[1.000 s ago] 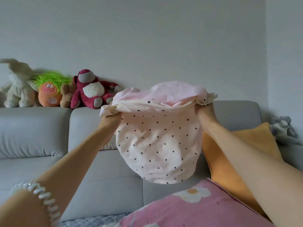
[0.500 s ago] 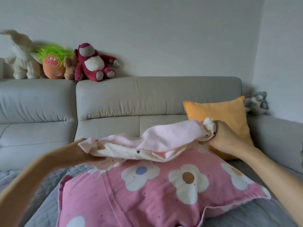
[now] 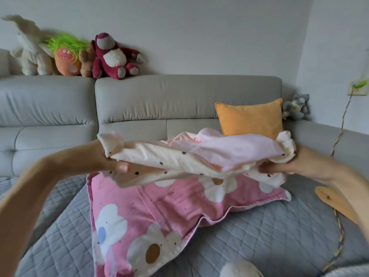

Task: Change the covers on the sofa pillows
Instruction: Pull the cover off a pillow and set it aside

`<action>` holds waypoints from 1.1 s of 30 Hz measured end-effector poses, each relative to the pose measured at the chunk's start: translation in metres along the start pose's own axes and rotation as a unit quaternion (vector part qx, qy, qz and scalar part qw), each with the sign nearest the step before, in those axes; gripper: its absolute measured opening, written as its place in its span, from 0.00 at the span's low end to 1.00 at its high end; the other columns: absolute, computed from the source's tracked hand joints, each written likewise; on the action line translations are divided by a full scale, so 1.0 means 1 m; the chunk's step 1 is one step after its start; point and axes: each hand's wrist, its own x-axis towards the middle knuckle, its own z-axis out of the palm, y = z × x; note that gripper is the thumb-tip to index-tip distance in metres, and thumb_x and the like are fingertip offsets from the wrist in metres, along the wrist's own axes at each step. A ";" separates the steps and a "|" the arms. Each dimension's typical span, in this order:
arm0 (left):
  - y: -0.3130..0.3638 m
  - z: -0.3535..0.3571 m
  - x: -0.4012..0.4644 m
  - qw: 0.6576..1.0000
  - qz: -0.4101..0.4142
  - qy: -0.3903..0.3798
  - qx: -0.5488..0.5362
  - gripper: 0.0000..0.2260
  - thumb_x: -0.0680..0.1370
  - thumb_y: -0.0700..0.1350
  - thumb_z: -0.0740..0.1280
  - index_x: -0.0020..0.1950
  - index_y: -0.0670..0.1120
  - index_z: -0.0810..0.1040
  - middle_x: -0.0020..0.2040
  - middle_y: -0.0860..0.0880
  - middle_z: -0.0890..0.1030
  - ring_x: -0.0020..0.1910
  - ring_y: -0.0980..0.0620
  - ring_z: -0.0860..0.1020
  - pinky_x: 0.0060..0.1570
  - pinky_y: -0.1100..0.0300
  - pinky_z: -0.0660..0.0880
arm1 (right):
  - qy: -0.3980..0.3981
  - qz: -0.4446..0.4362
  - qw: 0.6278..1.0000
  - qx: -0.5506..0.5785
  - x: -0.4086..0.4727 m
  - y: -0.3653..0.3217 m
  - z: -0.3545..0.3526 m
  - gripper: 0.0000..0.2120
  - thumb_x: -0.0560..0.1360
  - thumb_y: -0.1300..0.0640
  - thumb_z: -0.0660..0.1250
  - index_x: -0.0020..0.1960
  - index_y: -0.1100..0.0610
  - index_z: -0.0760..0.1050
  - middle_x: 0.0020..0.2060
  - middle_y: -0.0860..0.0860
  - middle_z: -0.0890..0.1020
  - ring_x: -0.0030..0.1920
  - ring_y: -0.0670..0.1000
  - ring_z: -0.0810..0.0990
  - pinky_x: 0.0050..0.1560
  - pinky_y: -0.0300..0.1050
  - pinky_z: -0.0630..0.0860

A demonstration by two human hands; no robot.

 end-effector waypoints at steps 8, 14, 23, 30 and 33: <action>-0.051 0.032 -0.011 0.973 -0.159 -0.168 0.012 0.33 0.70 0.71 0.59 0.60 0.47 0.77 0.56 0.52 0.82 0.58 0.54 0.78 0.62 0.58 0.72 | -0.209 0.179 0.957 -0.097 -0.012 0.056 0.020 0.27 0.65 0.40 0.73 0.52 0.61 0.77 0.48 0.57 0.83 0.48 0.45 0.78 0.57 0.44 0.74; -0.071 0.033 0.022 0.990 -0.118 0.055 -0.063 0.21 0.66 0.68 0.67 0.43 0.51 0.84 0.43 0.51 0.85 0.43 0.55 0.82 0.44 0.64 0.78 | 0.013 0.108 0.993 0.048 0.016 0.076 0.023 0.17 0.59 0.48 0.80 0.43 0.55 0.82 0.40 0.47 0.85 0.48 0.46 0.83 0.45 0.34 0.77; -0.095 -0.004 0.110 0.944 -0.129 0.275 -0.129 0.08 0.80 0.39 0.58 0.44 0.45 0.75 0.32 0.47 0.75 0.26 0.57 0.71 0.28 0.64 0.68 | 0.038 0.123 0.974 0.186 0.099 0.099 0.002 0.33 0.44 0.43 0.82 0.45 0.57 0.84 0.41 0.53 0.86 0.43 0.49 0.84 0.42 0.41 0.78; -0.154 0.003 0.170 0.936 -0.082 0.100 0.327 0.14 0.76 0.49 0.67 0.61 0.58 0.74 0.57 0.57 0.74 0.57 0.56 0.73 0.56 0.64 0.69 | -0.002 0.204 0.977 0.065 0.181 0.149 0.003 0.35 0.56 0.25 0.68 0.56 0.46 0.74 0.52 0.46 0.82 0.56 0.48 0.78 0.58 0.50 0.71; -0.171 0.014 0.196 0.935 0.003 0.007 0.354 0.18 0.74 0.51 0.69 0.63 0.59 0.74 0.58 0.63 0.70 0.59 0.62 0.65 0.61 0.66 0.62 | 0.119 0.238 0.958 0.109 0.226 0.170 0.013 0.19 0.74 0.41 0.65 0.54 0.55 0.77 0.49 0.53 0.82 0.53 0.53 0.79 0.51 0.48 0.74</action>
